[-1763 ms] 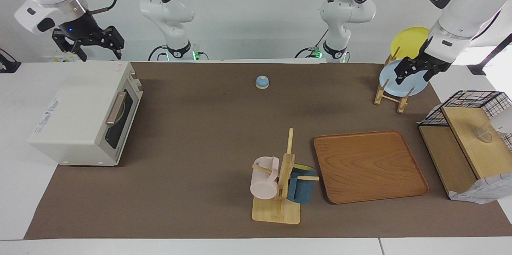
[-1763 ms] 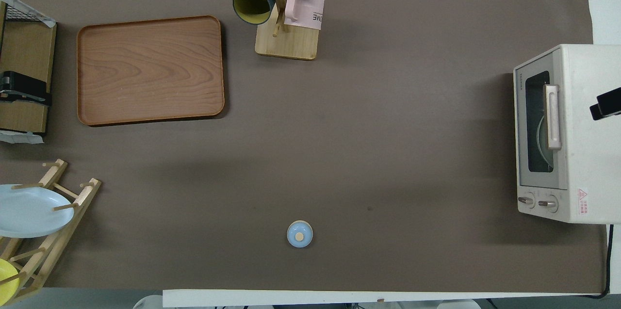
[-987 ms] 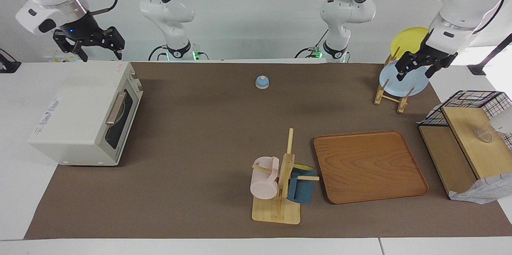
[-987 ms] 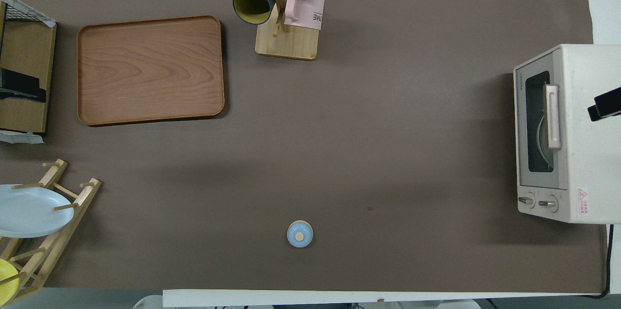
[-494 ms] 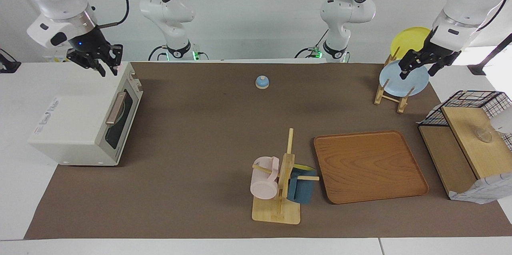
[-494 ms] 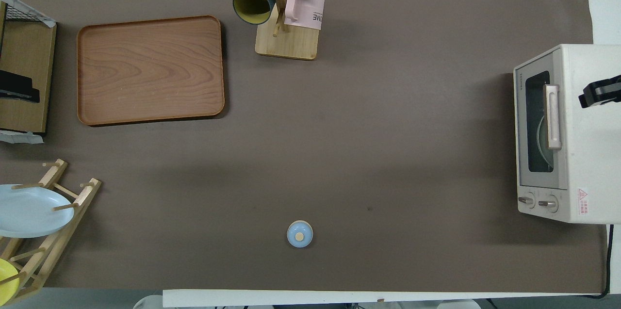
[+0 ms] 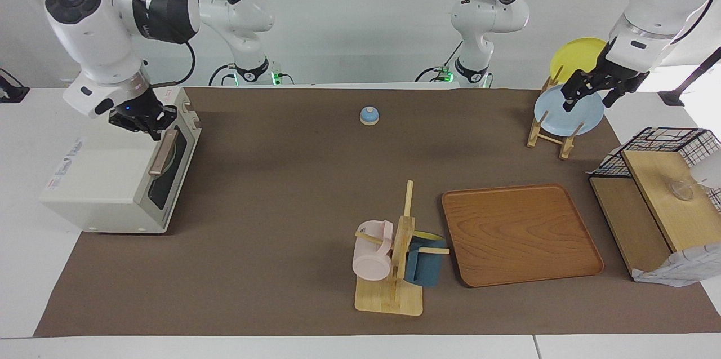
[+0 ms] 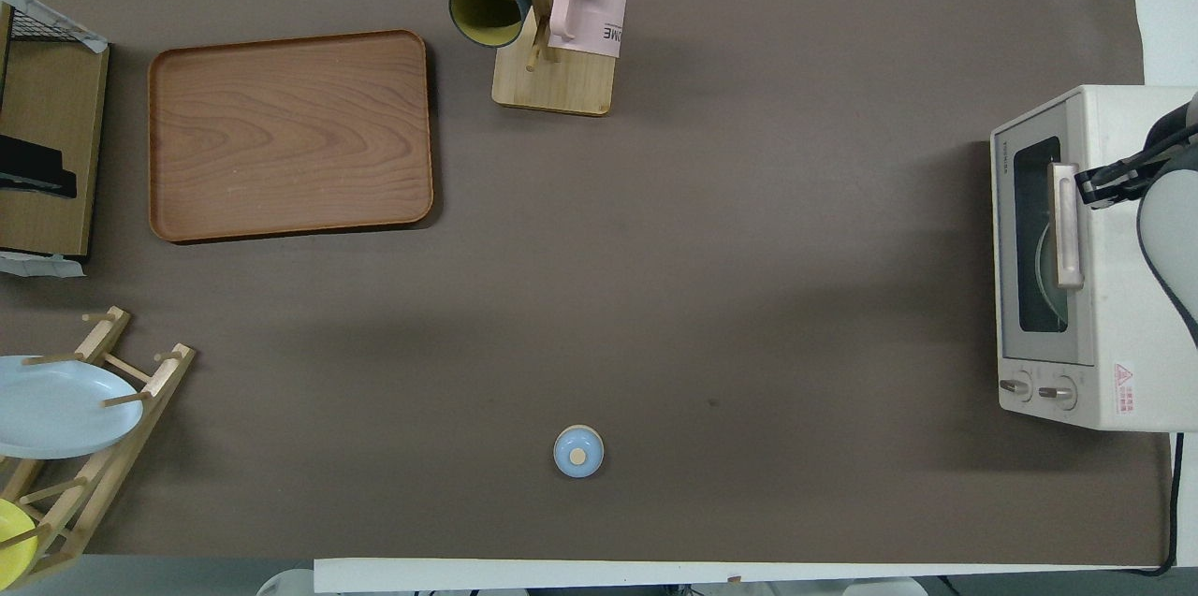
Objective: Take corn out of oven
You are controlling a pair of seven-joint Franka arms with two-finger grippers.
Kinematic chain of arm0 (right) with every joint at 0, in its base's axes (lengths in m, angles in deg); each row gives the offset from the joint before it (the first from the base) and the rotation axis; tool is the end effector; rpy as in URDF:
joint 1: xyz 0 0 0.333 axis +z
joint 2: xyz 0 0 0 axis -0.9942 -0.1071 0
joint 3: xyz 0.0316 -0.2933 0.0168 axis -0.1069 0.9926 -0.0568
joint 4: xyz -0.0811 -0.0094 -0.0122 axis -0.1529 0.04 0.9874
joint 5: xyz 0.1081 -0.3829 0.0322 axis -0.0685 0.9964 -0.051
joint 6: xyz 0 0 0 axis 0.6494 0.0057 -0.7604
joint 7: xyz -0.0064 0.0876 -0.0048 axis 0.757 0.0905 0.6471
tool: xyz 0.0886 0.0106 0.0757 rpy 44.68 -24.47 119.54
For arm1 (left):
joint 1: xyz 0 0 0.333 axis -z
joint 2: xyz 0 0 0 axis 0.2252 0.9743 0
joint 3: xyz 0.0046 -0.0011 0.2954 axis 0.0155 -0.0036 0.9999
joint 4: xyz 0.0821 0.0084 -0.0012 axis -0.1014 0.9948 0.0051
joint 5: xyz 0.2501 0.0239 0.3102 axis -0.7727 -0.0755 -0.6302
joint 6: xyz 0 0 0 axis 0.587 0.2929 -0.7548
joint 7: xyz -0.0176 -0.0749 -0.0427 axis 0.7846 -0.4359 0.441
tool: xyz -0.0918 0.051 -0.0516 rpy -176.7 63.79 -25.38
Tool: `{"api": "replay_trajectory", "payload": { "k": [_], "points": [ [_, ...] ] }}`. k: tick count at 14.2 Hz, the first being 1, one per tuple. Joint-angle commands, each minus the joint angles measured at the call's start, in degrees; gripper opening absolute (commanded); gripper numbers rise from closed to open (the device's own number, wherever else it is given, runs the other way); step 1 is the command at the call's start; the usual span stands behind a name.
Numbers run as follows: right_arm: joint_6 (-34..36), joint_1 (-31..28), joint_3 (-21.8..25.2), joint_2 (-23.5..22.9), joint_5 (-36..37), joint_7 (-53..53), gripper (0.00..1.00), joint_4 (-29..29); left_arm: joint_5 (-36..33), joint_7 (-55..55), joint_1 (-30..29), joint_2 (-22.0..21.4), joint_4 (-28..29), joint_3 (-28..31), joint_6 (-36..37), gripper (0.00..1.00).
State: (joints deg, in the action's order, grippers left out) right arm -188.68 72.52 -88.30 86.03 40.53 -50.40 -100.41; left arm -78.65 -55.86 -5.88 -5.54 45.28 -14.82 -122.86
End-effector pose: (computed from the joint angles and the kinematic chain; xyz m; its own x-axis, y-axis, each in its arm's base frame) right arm 0.5613 -0.0602 0.4952 0.9784 0.1753 -0.1097 0.1885 -0.9742 0.1243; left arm 0.5385 -0.0244 0.5954 0.9999 -0.0029 0.0096 -0.0027 -0.9997 -0.0258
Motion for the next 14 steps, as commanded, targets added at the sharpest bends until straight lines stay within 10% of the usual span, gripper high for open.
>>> {"api": "replay_trajectory", "payload": {
  "k": [1,14],
  "points": [
    [-3.66,-1.15,-0.41,0.45,0.67,-1.46,0.0,-4.39,0.25,-0.28,-0.19,-0.81,0.45,0.02,0.5,1.0],
    [-14.55,3.93,-0.5,-5.16,0.32,5.02,0.0,-9.32,0.25,-0.28,-0.19,-0.81,0.45,0.02,0.59,1.0]
  ]
}}
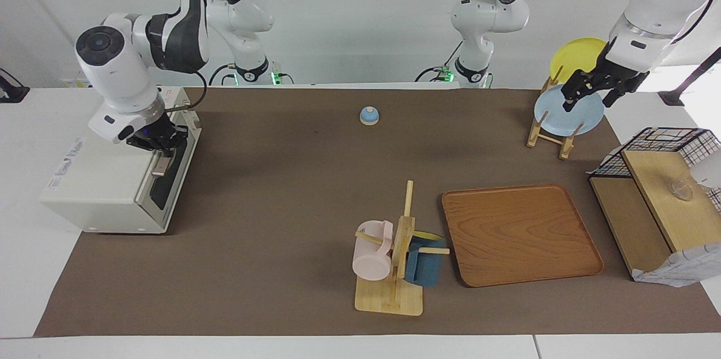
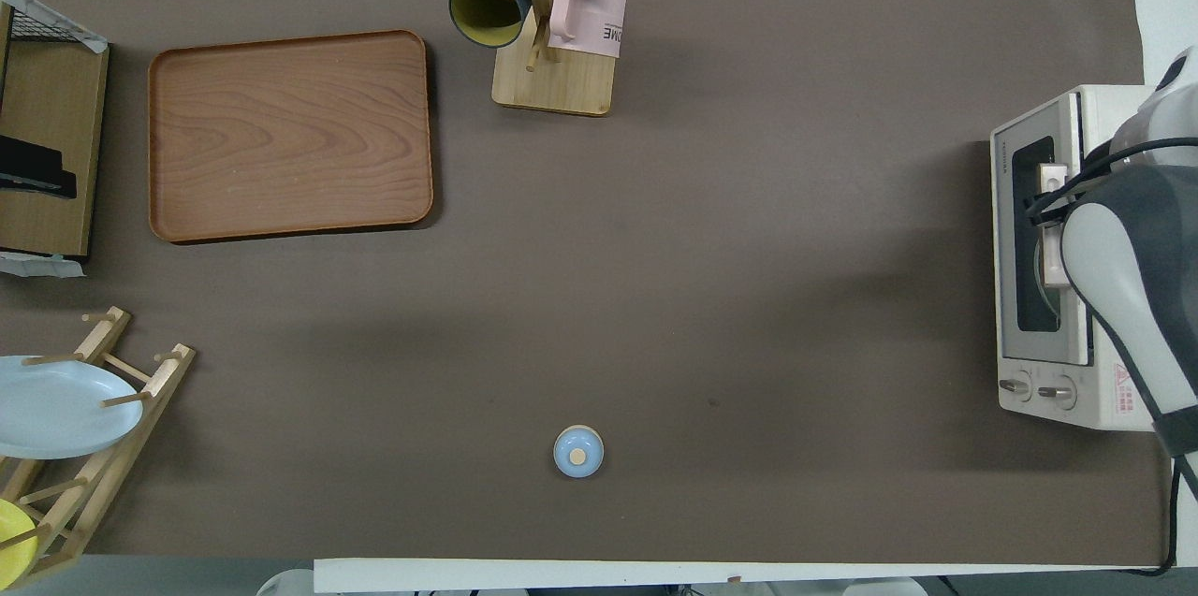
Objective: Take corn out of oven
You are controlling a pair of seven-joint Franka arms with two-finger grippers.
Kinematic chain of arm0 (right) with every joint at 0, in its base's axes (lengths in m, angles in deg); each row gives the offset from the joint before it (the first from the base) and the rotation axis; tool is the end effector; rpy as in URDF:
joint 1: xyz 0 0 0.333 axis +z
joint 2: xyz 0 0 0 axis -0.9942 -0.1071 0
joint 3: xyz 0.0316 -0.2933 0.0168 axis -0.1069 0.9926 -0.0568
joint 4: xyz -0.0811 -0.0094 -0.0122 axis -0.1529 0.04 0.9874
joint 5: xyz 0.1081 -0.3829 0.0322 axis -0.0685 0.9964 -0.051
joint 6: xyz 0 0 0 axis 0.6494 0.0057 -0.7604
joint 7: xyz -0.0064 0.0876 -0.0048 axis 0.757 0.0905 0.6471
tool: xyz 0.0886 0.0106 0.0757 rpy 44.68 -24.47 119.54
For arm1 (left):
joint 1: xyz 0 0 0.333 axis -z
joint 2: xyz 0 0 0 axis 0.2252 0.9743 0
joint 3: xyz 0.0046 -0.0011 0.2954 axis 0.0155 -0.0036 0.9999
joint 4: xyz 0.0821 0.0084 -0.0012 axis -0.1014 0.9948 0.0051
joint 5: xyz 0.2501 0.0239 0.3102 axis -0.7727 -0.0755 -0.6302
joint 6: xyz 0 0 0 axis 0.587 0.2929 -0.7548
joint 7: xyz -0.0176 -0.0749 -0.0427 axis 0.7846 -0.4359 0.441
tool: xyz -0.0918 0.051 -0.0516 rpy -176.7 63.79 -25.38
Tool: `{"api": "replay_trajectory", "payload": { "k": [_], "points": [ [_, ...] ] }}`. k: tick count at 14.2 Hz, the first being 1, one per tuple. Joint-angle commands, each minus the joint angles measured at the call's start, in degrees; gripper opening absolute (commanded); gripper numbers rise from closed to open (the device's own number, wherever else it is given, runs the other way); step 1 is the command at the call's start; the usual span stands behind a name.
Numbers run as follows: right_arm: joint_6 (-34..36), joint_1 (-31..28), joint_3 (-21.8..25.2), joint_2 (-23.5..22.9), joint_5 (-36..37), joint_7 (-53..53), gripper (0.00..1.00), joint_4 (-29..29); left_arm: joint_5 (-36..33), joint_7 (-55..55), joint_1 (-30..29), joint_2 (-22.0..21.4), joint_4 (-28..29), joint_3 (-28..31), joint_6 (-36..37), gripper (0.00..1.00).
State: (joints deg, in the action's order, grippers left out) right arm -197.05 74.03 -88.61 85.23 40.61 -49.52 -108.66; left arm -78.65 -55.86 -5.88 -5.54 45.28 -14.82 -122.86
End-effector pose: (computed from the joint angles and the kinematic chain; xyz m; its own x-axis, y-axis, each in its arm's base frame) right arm 0.5592 -0.0399 0.4303 0.9697 0.2134 -0.1188 0.2269 -0.9670 0.1155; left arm 0.5385 -0.0244 0.5954 0.9999 -0.0029 0.0096 -0.0027 -0.9997 -0.0258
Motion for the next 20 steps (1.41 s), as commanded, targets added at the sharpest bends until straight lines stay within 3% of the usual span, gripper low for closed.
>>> {"api": "replay_trajectory", "payload": {
  "k": [1,7,12,13,14,15,16,18,20],
  "points": [
    [-7.67,4.18,-0.18,-5.94,0.24,6.17,0.0,-0.99,0.25,-0.28,-0.19,-0.81,0.45,0.02,0.59,1.0],
    [-14.81,7.54,-0.36,-14.9,-0.29,9.87,0.0,-0.9,0.25,-0.28,-0.19,-0.81,0.45,0.02,0.5,1.0],
    [-15.77,8.15,-0.45,-16.15,-0.73,12.95,0.0,-0.99,0.25,-0.28,-0.19,-0.81,0.45,0.02,0.59,1.0],
    [-15.86,8.85,-0.54,-16.15,-1.69,14.44,0.1,-0.99,0.25,-0.28,-0.19,-0.73,0.45,0.02,0.59,1.0],
    [-15.86,10.16,-0.45,-16.15,-3.26,16.63,0.39,-0.9,0.25,-0.28,-0.19,-0.81,0.45,0.02,0.59,1.0],
    [-15.78,10.7,-0.45,-16.15,-4.76,17.69,0.54,-0.47,0.25,-0.28,-0.19,-0.81,0.45,0.02,0.59,1.0],
    [-16.12,11.4,-0.45,-16.23,-5.9,17.79,0.62,0.06,0.25,-0.28,-0.19,-0.73,0.45,0.02,0.59,1.0],
    [-15.17,14.03,-0.36,-15.89,-6.36,18.66,0.62,2.16,0.25,-0.28,-0.19,-0.81,0.45,0.02,0.5,1.0],
    [-9.48,13.61,-0.01,-13.09,-5.39,18.76,0.62,3.4,0.25,-0.28,-0.19,-0.81,0.45,0.02,0.59,1.0]
  ]
}}
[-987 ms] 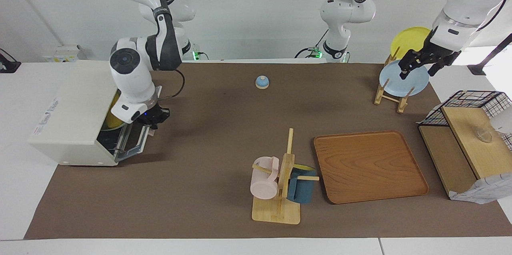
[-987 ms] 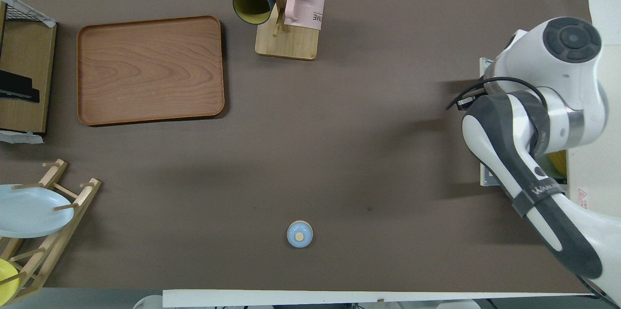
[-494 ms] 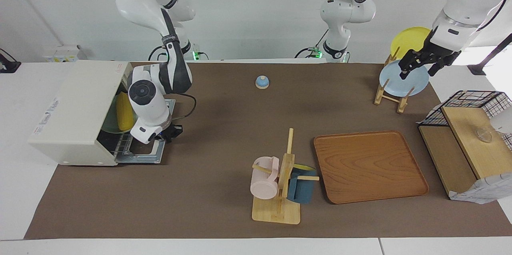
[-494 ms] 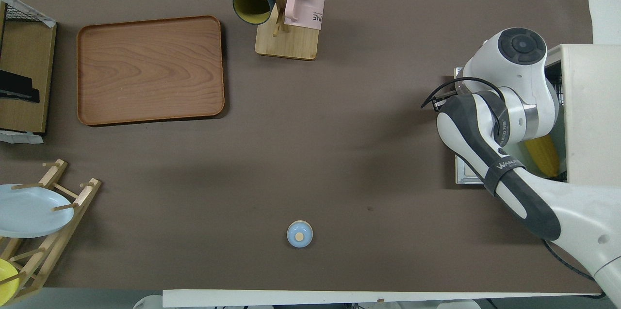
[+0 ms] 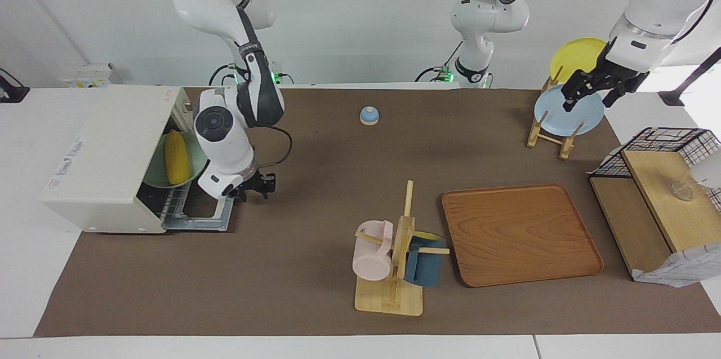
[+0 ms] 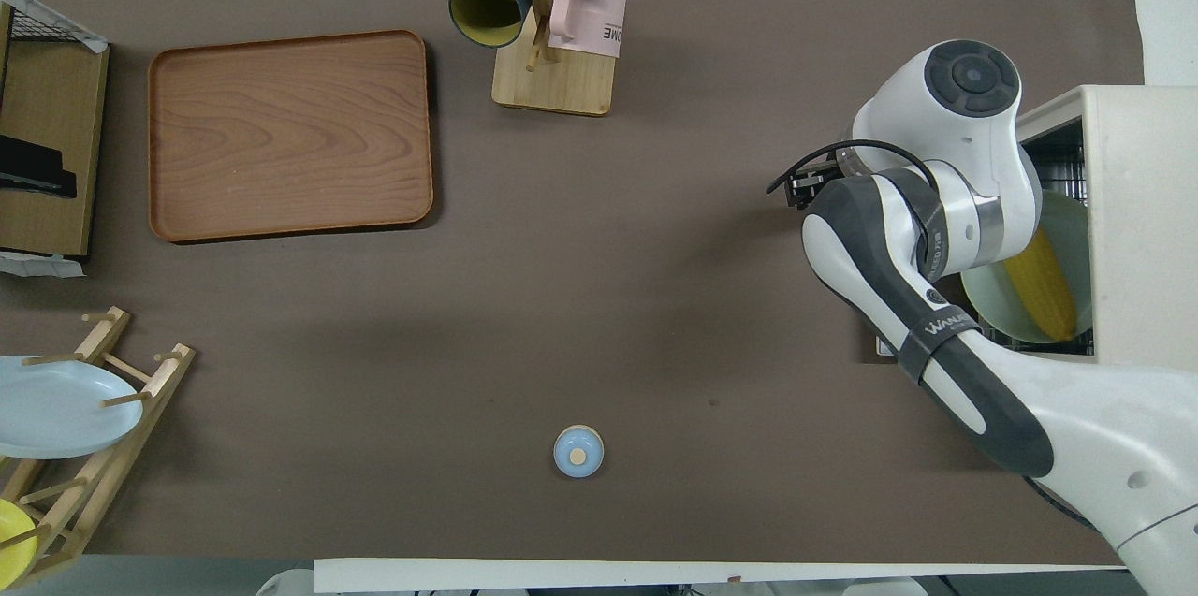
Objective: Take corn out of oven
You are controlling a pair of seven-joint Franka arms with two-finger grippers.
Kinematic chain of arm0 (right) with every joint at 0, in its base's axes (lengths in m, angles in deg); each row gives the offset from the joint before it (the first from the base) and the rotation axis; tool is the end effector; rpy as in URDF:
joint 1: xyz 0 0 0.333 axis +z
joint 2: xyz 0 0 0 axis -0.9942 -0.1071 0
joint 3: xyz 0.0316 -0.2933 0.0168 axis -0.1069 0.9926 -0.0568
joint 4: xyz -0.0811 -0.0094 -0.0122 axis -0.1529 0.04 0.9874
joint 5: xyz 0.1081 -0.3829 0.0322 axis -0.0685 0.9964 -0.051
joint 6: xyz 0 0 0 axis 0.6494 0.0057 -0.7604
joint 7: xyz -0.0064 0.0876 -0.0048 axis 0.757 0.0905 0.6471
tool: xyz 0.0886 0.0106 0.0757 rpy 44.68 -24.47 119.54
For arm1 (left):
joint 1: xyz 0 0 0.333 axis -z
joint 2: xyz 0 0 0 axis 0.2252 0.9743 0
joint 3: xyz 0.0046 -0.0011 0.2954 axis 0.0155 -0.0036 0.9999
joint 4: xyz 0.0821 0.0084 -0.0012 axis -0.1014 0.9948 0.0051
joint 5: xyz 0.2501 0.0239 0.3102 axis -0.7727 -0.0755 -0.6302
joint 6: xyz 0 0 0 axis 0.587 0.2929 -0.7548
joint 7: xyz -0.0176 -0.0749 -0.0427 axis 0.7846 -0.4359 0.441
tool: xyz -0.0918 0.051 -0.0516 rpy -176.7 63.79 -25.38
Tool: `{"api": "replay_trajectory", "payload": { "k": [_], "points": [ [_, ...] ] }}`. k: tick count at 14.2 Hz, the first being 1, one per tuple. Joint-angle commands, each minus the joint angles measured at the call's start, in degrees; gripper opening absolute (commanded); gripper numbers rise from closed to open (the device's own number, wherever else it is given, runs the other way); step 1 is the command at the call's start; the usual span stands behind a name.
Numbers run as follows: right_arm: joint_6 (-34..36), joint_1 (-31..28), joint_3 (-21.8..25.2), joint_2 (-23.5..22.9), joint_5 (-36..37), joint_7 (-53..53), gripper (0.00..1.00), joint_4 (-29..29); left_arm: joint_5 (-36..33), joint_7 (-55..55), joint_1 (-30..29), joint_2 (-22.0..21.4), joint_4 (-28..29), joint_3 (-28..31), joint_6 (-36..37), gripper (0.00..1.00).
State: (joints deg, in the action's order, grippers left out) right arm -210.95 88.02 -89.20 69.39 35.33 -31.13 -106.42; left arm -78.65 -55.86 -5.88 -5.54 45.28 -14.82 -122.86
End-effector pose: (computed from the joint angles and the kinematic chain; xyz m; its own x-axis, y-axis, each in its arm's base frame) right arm 0.5976 0.1196 0.3052 0.9881 0.1326 -0.0783 0.1345 -0.9908 0.0183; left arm 0.5385 -0.0244 0.5954 0.9999 -0.0029 0.0096 -0.0027 -0.9997 -0.0258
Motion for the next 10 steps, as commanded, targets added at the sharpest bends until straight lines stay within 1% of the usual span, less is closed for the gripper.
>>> {"api": "replay_trajectory", "payload": {
  "k": [1,3,6,10],
  "points": [
    [7.41,-0.82,0.75,4.33,1.11,0.36,0.63,1.34,0.25,-0.28,-0.19,-0.81,0.45,0.02,0.59,1.0],
    [11.82,-3.71,0.75,5.92,4.01,1.58,0.63,1.17,0.25,-0.28,-0.19,-0.73,0.45,0.02,0.59,1.0],
    [12.27,-7.58,0.58,6.98,4.28,3.96,0.63,-1.46,0.25,-0.28,-0.19,-0.81,0.45,0.02,0.59,1.0],
    [12.8,-9.52,0.49,7.94,4.28,3.61,0.63,-3.57,0.25,-0.28,-0.19,-0.73,0.45,0.02,0.59,1.0]
  ]
}}
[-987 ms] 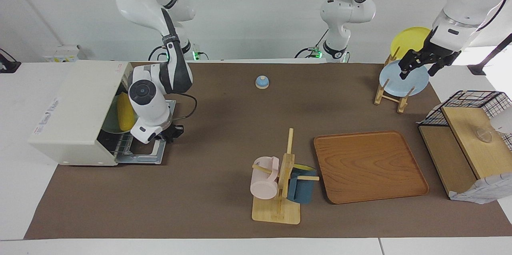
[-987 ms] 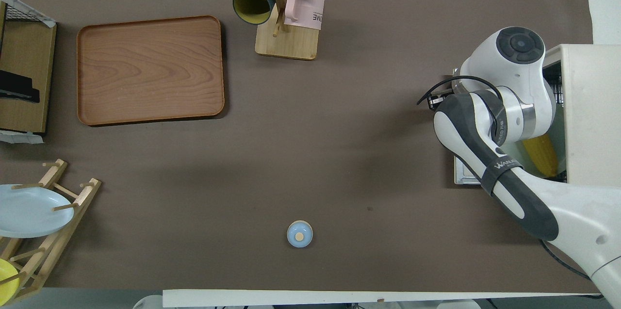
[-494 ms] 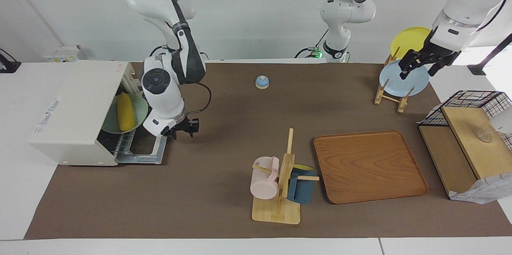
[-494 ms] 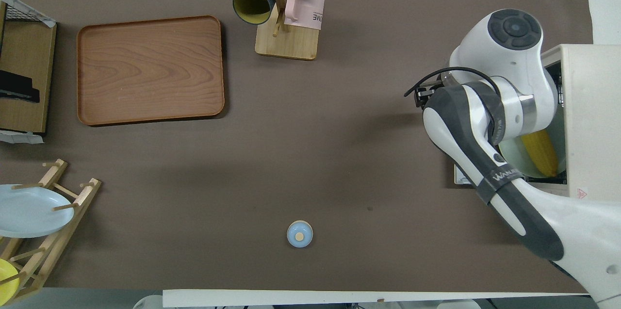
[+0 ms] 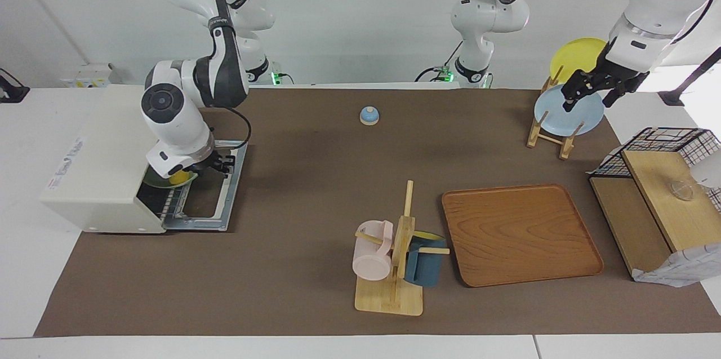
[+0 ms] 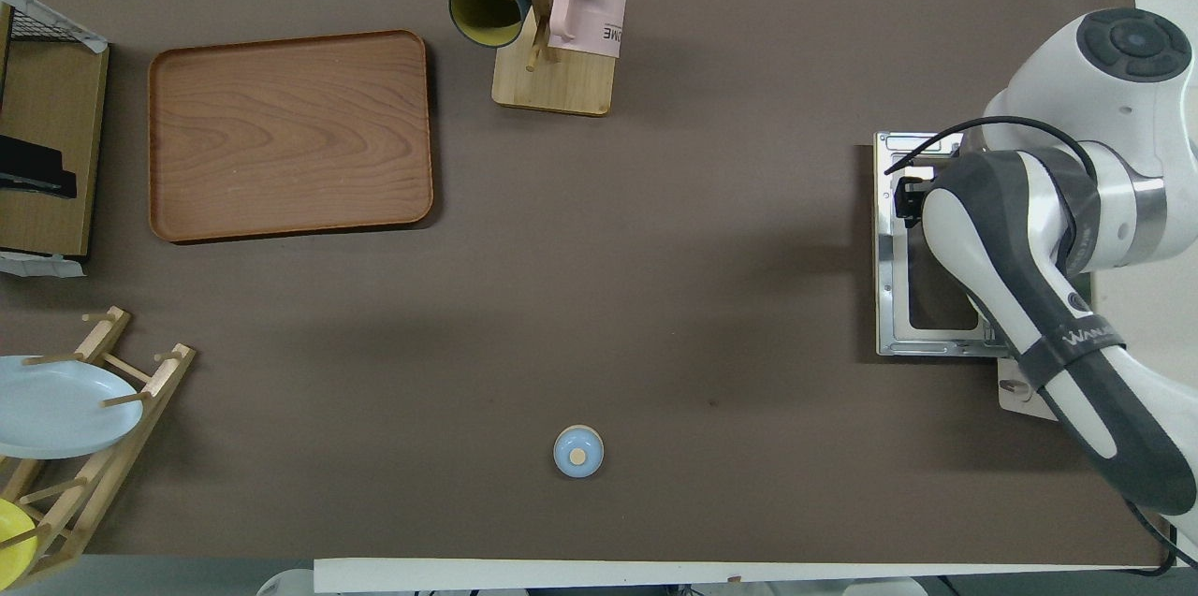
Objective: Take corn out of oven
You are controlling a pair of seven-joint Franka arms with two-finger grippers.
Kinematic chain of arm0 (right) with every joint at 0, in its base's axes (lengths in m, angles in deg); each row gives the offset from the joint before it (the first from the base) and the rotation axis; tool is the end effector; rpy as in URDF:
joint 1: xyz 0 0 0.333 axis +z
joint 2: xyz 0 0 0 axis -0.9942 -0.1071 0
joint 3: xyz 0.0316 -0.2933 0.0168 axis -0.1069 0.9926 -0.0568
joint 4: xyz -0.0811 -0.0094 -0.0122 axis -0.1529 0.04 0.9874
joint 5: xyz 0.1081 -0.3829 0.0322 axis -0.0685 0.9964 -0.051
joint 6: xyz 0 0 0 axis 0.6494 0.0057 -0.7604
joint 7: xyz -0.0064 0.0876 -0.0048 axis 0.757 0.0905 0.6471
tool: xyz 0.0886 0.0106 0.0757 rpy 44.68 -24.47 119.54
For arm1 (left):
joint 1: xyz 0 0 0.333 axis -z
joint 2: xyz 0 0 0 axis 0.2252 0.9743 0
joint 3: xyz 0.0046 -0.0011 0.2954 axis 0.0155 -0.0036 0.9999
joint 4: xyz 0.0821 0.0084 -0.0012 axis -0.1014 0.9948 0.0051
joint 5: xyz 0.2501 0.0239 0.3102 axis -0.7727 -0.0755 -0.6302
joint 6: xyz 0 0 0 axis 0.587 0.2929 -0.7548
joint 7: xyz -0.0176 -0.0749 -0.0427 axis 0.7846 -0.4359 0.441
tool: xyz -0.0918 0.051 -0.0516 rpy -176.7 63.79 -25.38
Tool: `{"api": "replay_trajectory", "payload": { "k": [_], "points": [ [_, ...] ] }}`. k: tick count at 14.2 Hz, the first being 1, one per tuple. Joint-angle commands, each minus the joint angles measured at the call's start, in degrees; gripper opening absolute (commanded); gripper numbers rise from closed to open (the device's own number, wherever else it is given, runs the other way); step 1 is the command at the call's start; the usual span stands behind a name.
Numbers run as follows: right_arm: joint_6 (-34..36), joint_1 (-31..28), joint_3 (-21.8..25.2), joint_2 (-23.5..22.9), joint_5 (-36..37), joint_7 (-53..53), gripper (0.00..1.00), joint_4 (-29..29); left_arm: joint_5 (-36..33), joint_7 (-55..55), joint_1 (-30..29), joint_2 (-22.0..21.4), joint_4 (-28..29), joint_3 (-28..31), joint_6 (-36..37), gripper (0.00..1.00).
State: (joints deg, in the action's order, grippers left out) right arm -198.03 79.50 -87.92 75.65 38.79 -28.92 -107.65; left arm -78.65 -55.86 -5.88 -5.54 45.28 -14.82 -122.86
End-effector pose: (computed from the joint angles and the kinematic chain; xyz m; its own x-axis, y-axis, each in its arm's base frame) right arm 0.5757 0.0093 0.3443 0.9766 -0.0642 -0.2050 -0.0415 -0.9927 0.1131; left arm 0.5385 -0.0244 0.5954 0.9999 -0.0029 0.0096 -0.0027 -0.9997 -0.0258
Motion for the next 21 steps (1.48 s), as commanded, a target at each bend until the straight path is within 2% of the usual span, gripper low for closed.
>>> {"api": "replay_trajectory", "payload": {
  "k": [1,10,14,16,17,19,20,21],
  "points": [
    [0.57,-1.09,-0.7,1.69,0.83,1.32,0.63,-2.43,0.25,-0.28,-0.19,-0.81,0.45,0.02,0.59,1.0],
    [5.58,-1.18,-0.7,1.51,1.18,0.79,0.63,-0.68,0.25,-0.28,-0.19,-0.81,0.45,0.02,0.59,1.0],
    [5.42,-2.58,-0.79,2.48,1.18,-0.35,0.62,-3.22,0.25,-0.28,-0.19,-0.81,0.45,0.02,0.59,1.0],
    [3.84,-3.9,-0.79,2.92,1.18,-3.15,0.52,-5.15,0.25,-0.28,-0.19,-0.81,0.45,0.02,0.59,1.0],
    [3.14,-4.17,-0.79,3.18,1.27,-4.64,0.41,-5.94,0.25,-0.28,-0.19,-0.81,0.45,0.02,0.59,1.0],
    [2.95,-3.21,-0.88,3.27,4.32,-6.24,0.08,-6.04,0.25,-0.28,-0.19,-0.81,0.45,0.02,0.59,1.0],
    [3.04,-1.12,-0.96,3.27,7.13,-6.33,0.0,-5.78,0.25,-0.28,-0.19,-0.81,0.45,0.02,0.59,1.0],
    [3.3,0.73,-0.96,3.27,8.03,-6.07,0.0,-5.69,0.25,-0.28,-0.19,-0.81,0.45,0.02,0.59,1.0]
  ]
}}
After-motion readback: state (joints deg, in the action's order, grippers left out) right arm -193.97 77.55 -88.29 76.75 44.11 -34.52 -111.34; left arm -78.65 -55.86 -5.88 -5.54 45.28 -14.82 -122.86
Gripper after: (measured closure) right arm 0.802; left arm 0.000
